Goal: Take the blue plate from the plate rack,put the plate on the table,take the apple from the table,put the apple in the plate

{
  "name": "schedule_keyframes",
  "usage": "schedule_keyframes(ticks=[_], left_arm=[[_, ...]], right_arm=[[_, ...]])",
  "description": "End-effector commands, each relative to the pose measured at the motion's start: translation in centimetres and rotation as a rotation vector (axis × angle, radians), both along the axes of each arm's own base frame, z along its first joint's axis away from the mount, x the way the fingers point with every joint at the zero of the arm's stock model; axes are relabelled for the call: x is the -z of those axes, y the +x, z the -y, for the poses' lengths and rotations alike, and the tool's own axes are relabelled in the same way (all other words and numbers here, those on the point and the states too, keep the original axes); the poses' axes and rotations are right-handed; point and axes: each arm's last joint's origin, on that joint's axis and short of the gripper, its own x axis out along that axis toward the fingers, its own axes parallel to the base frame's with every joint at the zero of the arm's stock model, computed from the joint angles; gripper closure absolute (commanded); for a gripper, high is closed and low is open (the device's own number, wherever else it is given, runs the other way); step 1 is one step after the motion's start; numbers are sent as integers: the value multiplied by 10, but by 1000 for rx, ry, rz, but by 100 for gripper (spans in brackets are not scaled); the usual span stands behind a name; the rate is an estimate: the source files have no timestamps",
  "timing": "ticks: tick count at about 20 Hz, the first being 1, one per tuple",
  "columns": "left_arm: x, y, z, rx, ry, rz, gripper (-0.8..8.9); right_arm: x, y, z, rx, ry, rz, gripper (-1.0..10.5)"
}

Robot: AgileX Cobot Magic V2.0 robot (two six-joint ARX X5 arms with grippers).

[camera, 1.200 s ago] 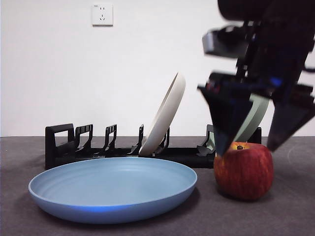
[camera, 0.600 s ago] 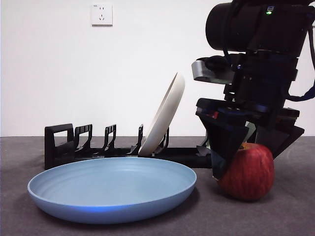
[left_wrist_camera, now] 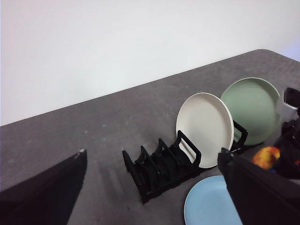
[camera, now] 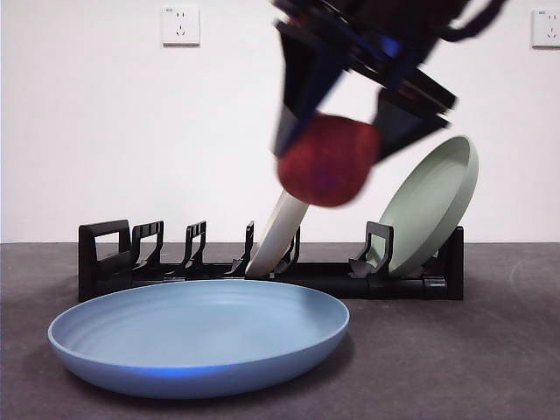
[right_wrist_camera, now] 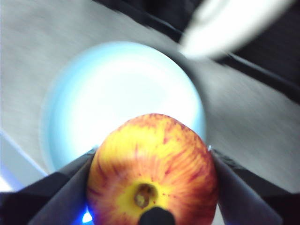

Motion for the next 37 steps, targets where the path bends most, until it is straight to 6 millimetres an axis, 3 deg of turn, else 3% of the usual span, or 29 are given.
schedule_keyframes(ticks=[1, 5, 9, 14, 18, 19, 22, 24, 27, 30, 37], left_arm=[[2, 0, 0, -7, 10, -10, 346], [4, 0, -1, -25, 32, -19, 346], [7, -1, -3, -59, 65, -33, 346], [9, -1, -4, -59, 86, -50, 346], [11, -2, -5, -61, 96, -64, 346], [11, -2, -5, -62, 98, -67, 346], [13, -2, -5, -71, 91, -84, 346], [13, -2, -5, -76, 80, -91, 346], [14, -3, -6, -78, 79, -96, 346], [14, -3, -6, -78, 67, -102, 346], [14, -2, -5, -91, 9, -120, 346]], right_arm=[[-8, 3, -21, -29, 43, 23, 959], [-1, 10, -59, -93, 24, 4, 959], [30, 19, -89, -112, -65, -26, 959], [82, 27, -101, -100, -205, -104, 959], [101, 28, -103, -120, -263, -142, 940], [101, 27, -103, -124, -264, -141, 877], [101, 25, -105, -130, -264, -141, 548], [101, 25, -105, -130, -264, -140, 467], [96, 24, -104, -131, -255, -133, 470], [76, 21, -99, -130, -228, -109, 474], [-15, -6, -60, -137, -108, 21, 476]])
